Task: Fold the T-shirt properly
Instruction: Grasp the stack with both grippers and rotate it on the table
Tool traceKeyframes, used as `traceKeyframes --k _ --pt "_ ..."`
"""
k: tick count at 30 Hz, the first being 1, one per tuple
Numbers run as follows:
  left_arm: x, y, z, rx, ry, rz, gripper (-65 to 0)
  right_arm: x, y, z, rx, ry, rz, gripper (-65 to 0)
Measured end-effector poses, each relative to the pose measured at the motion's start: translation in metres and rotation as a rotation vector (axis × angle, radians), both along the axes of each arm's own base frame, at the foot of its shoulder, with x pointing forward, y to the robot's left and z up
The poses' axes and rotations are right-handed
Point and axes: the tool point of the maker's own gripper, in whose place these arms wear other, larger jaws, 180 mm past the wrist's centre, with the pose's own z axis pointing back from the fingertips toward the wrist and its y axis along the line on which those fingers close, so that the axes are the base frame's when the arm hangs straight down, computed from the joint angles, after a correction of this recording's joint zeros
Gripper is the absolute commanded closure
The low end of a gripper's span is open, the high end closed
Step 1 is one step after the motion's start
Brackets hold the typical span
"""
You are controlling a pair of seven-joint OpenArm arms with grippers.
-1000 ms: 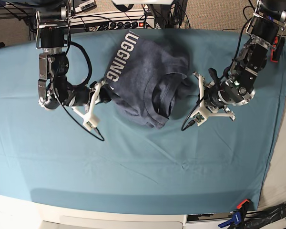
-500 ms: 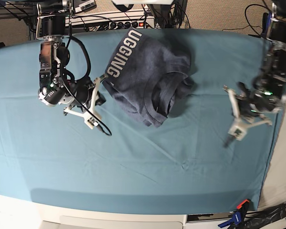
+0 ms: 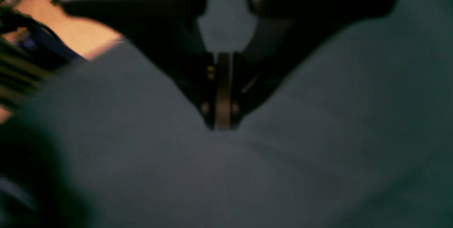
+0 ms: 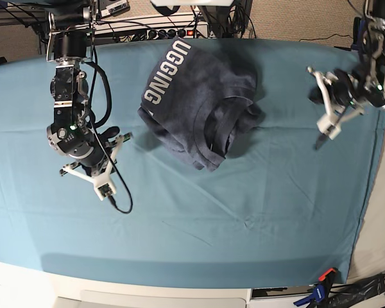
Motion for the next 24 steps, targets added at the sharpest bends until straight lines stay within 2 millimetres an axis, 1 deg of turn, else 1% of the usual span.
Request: traceKeyframes --k 4,6,7,9,10,16,19,24 --pt "-0.026 -0.039 0.002 -0.090 0.006 -0.041 0.0 0.003 -0.004 -0.003 0.000 -0.007 -0.023 0.0" --pt "-0.033 -0.055 0.005 -0.128 0.000 -0.051 0.0 0.006 -0.004 -0.012 0.020 0.000 -0.027 0.0" --pt "-0.034 -0.061 0.006 -0.145 -0.007 -0.056 0.0 0.006 -0.006 -0.019 0.025 0.022 -0.035 0.0" --pt "-0.031 -0.068 0.008 -0.168 -0.023 -0.046 0.0 0.007 -0.007 -0.030 0.034 0.059 -0.052 0.0" --pt "-0.030 -0.069 0.008 -0.168 -0.029 -0.043 0.0 0.010 -0.006 -0.032 0.040 0.066 -0.058 0.0" --pt "-0.031 -0.085 0.007 -0.218 -0.030 -0.022 0.0 0.031 0.014 -0.015 0.096 0.013 -0.040 0.0" --pt "-0.036 -0.093 0.005 -0.234 -0.017 -0.029 0.0 0.033 0.023 -0.014 0.117 0.009 -0.034 0.0" --pt "-0.051 -0.118 -0.003 -0.233 0.000 -0.116 0.0 0.033 0.046 -0.016 0.162 0.014 -0.015 0.0"
